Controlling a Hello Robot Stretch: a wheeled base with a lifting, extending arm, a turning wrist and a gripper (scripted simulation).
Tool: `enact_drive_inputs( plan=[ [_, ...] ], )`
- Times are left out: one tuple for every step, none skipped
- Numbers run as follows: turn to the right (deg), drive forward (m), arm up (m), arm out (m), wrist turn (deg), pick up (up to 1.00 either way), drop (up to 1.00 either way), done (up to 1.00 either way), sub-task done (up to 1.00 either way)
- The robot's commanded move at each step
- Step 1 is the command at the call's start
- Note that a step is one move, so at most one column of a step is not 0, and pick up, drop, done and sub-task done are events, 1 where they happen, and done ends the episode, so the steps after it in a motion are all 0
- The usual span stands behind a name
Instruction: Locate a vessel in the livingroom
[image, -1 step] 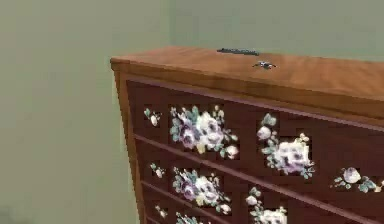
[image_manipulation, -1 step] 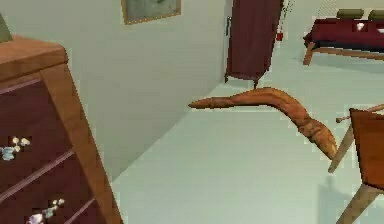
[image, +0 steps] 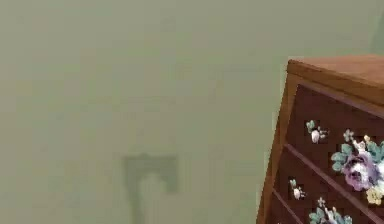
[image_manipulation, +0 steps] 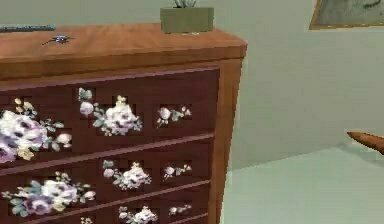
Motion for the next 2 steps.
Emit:
enact_drive_inputs(
  plan=[
    [-45.0, 0.0, 0.0, 0.0, 0.0, 0.0, 0.0, 0.0, 0.0],
    [-33.0, 0.0, 0.0, 0.0, 0.0, 0.0, 0.0, 0.0, 0.0]
  ],
)
